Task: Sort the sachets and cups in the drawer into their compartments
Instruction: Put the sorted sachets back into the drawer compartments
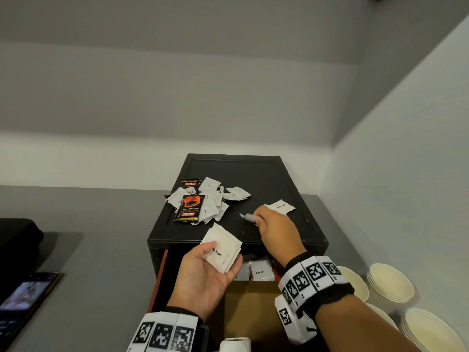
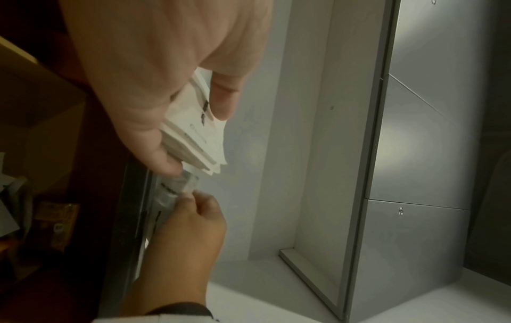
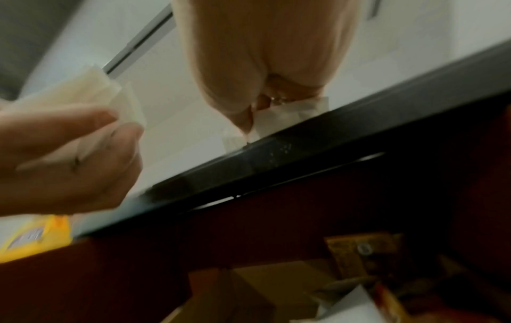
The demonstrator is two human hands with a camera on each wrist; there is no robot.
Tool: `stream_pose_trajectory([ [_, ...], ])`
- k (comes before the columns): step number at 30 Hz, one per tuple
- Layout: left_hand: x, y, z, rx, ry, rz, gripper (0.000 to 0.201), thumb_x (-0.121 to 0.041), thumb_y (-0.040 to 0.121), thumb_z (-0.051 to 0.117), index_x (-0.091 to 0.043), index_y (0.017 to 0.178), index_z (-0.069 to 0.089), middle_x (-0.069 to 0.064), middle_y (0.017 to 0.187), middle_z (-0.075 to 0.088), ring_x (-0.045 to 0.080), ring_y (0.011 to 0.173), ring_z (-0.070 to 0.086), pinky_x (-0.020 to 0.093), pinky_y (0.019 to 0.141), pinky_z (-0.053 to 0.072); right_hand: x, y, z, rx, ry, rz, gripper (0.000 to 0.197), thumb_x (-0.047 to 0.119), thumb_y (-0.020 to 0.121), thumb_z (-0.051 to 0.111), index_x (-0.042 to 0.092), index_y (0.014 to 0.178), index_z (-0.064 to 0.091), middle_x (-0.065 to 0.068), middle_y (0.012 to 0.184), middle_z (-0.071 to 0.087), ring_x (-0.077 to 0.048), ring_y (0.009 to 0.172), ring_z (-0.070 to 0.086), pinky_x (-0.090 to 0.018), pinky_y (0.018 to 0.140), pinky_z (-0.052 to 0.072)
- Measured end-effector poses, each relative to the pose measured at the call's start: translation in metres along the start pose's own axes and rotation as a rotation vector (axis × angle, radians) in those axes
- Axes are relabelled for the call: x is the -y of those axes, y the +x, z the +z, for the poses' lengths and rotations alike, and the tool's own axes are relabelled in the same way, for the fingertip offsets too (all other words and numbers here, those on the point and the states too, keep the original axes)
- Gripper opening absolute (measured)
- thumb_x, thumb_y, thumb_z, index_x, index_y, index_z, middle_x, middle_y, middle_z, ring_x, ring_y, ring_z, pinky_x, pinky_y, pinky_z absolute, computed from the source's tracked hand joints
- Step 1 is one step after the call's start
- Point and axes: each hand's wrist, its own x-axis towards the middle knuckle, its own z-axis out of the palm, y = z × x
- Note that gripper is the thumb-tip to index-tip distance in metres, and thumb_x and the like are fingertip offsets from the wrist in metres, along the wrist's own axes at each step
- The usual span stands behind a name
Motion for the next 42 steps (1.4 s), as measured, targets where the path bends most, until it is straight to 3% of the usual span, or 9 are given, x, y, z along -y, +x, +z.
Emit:
stream_pose_trajectory([
  [3, 0.000, 0.000, -0.001, 0.001, -0.010, -0.003, 0.017, -0.006, 0.093, 0.042, -0.004, 0.103, 0.055, 0.020, 0.102, 0.062, 0.035, 0.094, 0.058, 0.048, 0.083, 0.045, -0.005, -0.003, -0.006, -0.191, 0.336, 0.154, 0.014, 0.015, 0.099, 0.041, 0.015, 0.092, 0.053, -0.001, 0.085, 0.057, -0.014, 0.078, 0.054, -0.014, 0.059, 0.039],
  [6, 0.000, 0.002, -0.002, 0.019, -0.024, -0.013, 0.020, -0.007, 0.093, 0.042, -0.004, 0.108, 0.055, 0.022, 0.108, 0.062, 0.037, 0.099, 0.058, 0.048, 0.079, 0.046, -0.001, -0.006, -0.011, -0.291, 0.510, 0.228, 0.011, 0.011, 0.096, 0.046, 0.018, 0.089, 0.052, 0.002, 0.093, 0.051, -0.008, 0.085, 0.050, -0.008, 0.068, 0.039],
  [11, 0.003, 0.002, 0.001, 0.101, -0.054, -0.009, 0.026, -0.011, 0.094, 0.040, -0.004, 0.112, 0.057, 0.023, 0.113, 0.064, 0.037, 0.110, 0.057, 0.048, 0.088, 0.046, 0.025, -0.020, -0.014, 0.018, 0.826, 0.212, 0.020, 0.010, 0.093, 0.052, 0.022, 0.078, 0.058, 0.003, 0.085, 0.061, -0.009, 0.075, 0.057, -0.024, 0.067, 0.048],
  [15, 0.001, 0.002, 0.003, 0.079, -0.030, 0.032, 0.021, -0.011, 0.095, 0.040, -0.005, 0.105, 0.058, 0.020, 0.099, 0.068, 0.034, 0.096, 0.060, 0.049, 0.091, 0.044, 0.030, -0.028, -0.015, 0.237, 0.691, 0.101, 0.025, 0.009, 0.094, 0.051, 0.024, 0.078, 0.064, 0.001, 0.086, 0.067, -0.011, 0.081, 0.063, -0.031, 0.078, 0.054],
  [19, -0.004, 0.003, -0.001, 0.024, -0.060, 0.057, 0.018, -0.009, 0.094, 0.044, -0.006, 0.106, 0.056, 0.018, 0.105, 0.065, 0.035, 0.100, 0.059, 0.053, 0.088, 0.045, 0.013, -0.027, -0.024, 0.082, 0.600, 0.150, 0.052, -0.013, 0.091, 0.034, 0.023, 0.118, 0.060, 0.009, 0.114, 0.058, -0.006, 0.114, 0.053, -0.018, 0.097, 0.040],
  [22, -0.003, 0.002, -0.003, 0.011, -0.057, 0.055, 0.017, -0.009, 0.094, 0.045, -0.007, 0.107, 0.056, 0.018, 0.106, 0.064, 0.035, 0.098, 0.059, 0.054, 0.085, 0.044, -0.006, -0.023, -0.034, -0.005, 0.475, 0.191, 0.058, -0.018, 0.086, 0.037, 0.016, 0.129, 0.055, 0.003, 0.125, 0.060, -0.008, 0.113, 0.052, -0.012, 0.090, 0.038],
  [25, -0.002, 0.000, -0.001, 0.013, -0.042, 0.047, 0.015, -0.009, 0.094, 0.045, -0.007, 0.103, 0.056, 0.018, 0.105, 0.064, 0.034, 0.096, 0.059, 0.054, 0.087, 0.044, -0.017, -0.020, -0.037, -0.016, 0.394, 0.238, 0.046, -0.002, 0.092, 0.046, 0.019, 0.132, 0.053, -0.003, 0.137, 0.053, -0.017, 0.119, 0.053, -0.022, 0.092, 0.046],
  [28, -0.001, -0.001, 0.003, 0.020, -0.023, 0.039, 0.015, -0.008, 0.095, 0.044, -0.006, 0.100, 0.057, 0.018, 0.101, 0.065, 0.033, 0.094, 0.059, 0.053, 0.089, 0.043, -0.021, -0.024, -0.034, 0.264, 0.129, 0.191, 0.059, 0.031, 0.088, 0.062, 0.024, 0.142, 0.039, 0.004, 0.156, 0.022, -0.019, 0.141, 0.027, -0.033, 0.112, 0.027],
  [42, 0.003, -0.003, 0.004, 0.027, 0.038, -0.027, 0.014, -0.006, 0.093, 0.044, -0.007, 0.102, 0.055, 0.020, 0.104, 0.062, 0.034, 0.096, 0.058, 0.042, 0.081, 0.047, -0.012, -0.015, -0.019, 0.159, -0.217, 0.083, 0.030, 0.025, 0.100, 0.039, 0.017, 0.121, 0.059, -0.005, 0.121, 0.061, -0.020, 0.111, 0.055, -0.029, 0.092, 0.044],
])
